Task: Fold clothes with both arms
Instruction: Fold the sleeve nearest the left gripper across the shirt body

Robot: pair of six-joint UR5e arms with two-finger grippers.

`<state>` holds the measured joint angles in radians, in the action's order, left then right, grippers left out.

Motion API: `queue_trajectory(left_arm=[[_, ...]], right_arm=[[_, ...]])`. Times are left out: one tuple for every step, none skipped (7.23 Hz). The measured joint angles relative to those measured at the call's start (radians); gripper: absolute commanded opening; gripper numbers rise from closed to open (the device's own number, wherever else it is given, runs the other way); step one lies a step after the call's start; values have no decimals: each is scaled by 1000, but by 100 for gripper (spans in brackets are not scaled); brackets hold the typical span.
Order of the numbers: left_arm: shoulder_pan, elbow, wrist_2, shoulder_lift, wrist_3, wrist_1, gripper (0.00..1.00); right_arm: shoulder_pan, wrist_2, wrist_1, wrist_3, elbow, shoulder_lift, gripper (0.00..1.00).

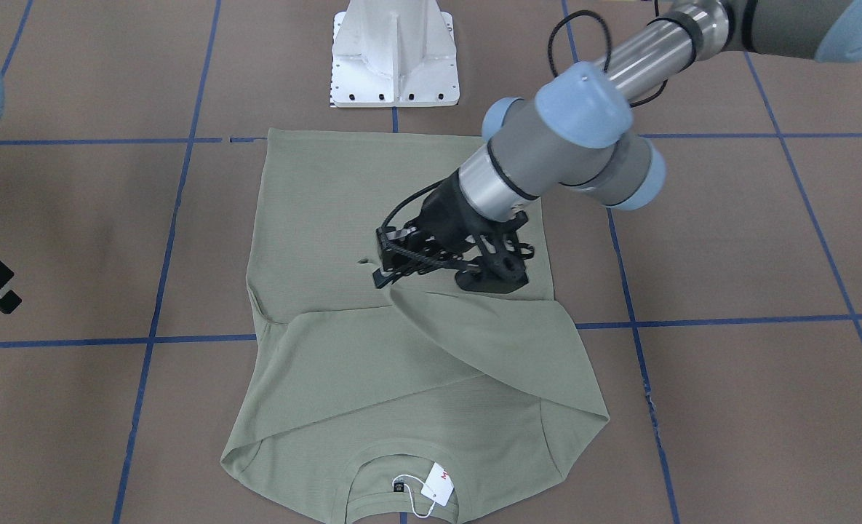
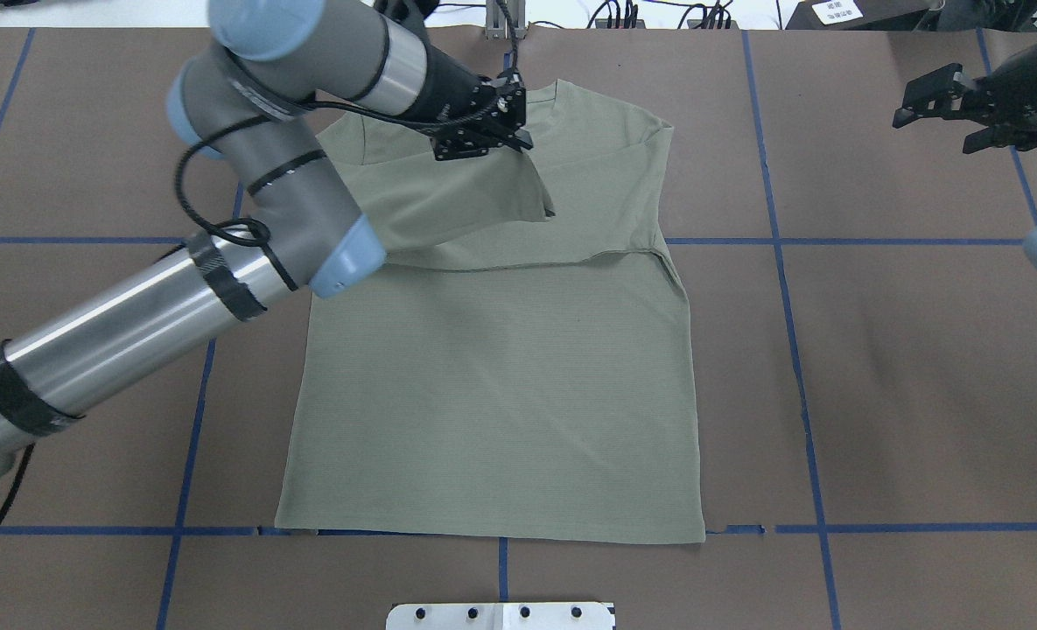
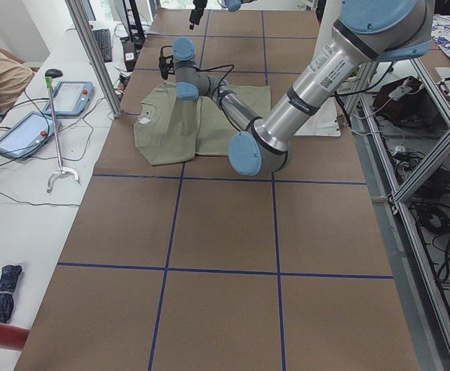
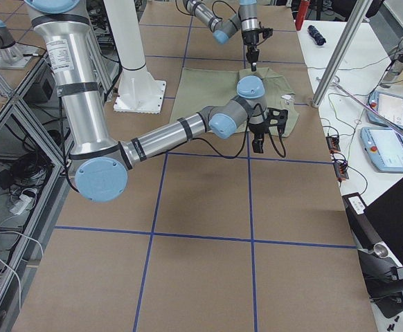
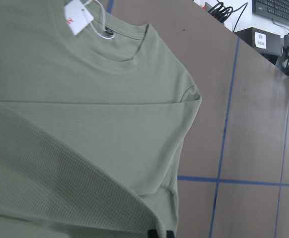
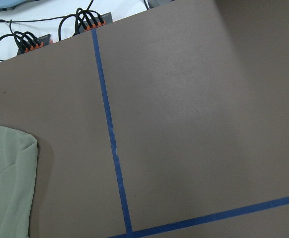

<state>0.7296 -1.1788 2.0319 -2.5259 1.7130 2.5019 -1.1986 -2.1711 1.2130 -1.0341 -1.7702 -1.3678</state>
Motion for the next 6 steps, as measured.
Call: queue_trajectory(left_arm=[[-64, 147, -131, -77, 34, 88, 0], [-107, 272, -226, -146, 50, 140, 0], [-137, 349, -295, -189, 58, 165, 0], [-159, 404, -348, -229, 62, 181, 39], [-169, 457, -371, -271, 65, 191, 79], [-174, 490, -379, -297, 65, 196, 86]], right_arm=[[-10, -9, -1, 9, 0, -10, 100], [-14, -13, -1, 13, -2, -16, 100], [-17, -14, -1, 14, -3, -21, 100], [-17, -15, -1, 14, -8, -26, 100], [-18, -16, 0, 14, -19, -33, 100], [-18, -16, 0, 12, -29, -39, 100]])
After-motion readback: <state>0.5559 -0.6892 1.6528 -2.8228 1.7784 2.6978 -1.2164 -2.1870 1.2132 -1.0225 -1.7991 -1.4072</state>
